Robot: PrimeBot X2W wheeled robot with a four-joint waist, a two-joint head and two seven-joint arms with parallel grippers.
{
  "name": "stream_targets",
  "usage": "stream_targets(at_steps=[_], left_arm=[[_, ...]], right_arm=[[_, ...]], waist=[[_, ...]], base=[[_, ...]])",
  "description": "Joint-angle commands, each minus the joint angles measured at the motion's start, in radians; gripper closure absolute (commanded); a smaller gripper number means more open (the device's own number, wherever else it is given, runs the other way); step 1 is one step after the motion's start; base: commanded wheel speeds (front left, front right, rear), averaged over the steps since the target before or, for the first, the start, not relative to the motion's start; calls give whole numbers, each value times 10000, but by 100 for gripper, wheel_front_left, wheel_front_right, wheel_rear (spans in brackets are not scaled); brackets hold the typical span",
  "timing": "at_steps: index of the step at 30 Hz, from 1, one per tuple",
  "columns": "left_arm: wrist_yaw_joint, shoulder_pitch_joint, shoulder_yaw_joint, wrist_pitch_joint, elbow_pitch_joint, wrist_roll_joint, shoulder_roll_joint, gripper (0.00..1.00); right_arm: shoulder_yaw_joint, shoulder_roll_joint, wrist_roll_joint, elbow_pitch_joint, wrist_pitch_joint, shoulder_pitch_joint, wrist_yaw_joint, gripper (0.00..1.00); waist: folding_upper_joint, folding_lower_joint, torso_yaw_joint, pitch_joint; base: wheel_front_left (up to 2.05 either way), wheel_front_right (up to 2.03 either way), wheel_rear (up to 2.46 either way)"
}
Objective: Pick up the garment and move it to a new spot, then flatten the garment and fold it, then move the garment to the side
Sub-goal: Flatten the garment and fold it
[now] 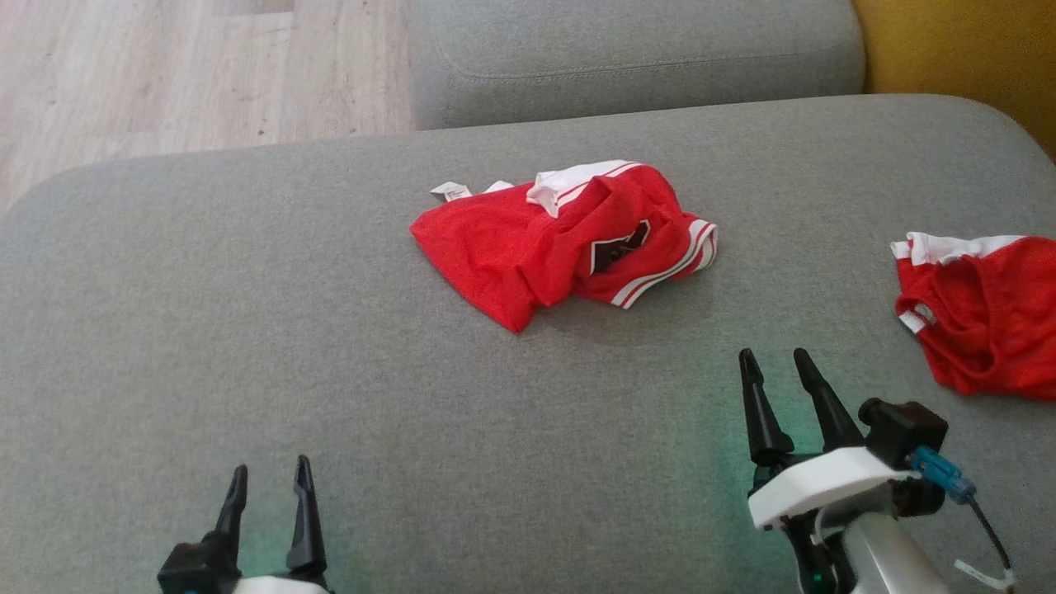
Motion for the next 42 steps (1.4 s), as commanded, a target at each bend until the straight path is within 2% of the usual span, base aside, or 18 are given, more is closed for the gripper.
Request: stream_targets(at_steps=[1, 5, 9, 16, 22, 28, 35, 42], left_arm=[[62, -367, 183, -51, -311, -22, 13, 0], [12, -536, -197, -51, -282, -25, 12, 0], [-56, -771, -607, -51, -256, -88, 12, 0], [-113, -1061, -1255, -51, -96, -370, 11, 0], [-218, -1259, -1879, -51, 18, -718, 11, 0], [-373, -1674, -2710, -51, 56, -1325, 11, 0], [-322, -1797, -3333, -51, 107, -1779, 11, 0], [-302, -1747, -3363, -51, 144, -1993, 11, 0]], right_arm=[[175, 5, -58, -247, -24, -209, -7, 0], [82, 5, 24, -95, -24, -765, -7, 0], [214, 5, -397, 255, -24, -2098, -7, 0], [408, -79, -1139, 1699, -11, -4649, -7, 0], [661, -688, -1663, 3464, 546, -6892, -7, 0], [725, -1502, -2208, 5157, 1385, -8501, -7, 0], [1055, -2127, -2859, 6927, 2716, -9227, -7, 0], [1707, -2171, -2613, 7500, 3629, -8461, -7, 0]], waist=[[0, 1, 57, 18], [0, 1, 351, 207], [0, 1, 828, 473], [0, 1, 1771, 807], [0, 1, 2802, 1183], [0, 1, 3940, 1652], [0, 1, 4722, 2009], [0, 1, 4728, 2169]], base=[[0, 0, 0], [0, 0, 0], [0, 0, 0], [0, 0, 0], [0, 0, 0], [0, 0, 0], [0, 0, 0], [0, 0, 0]])
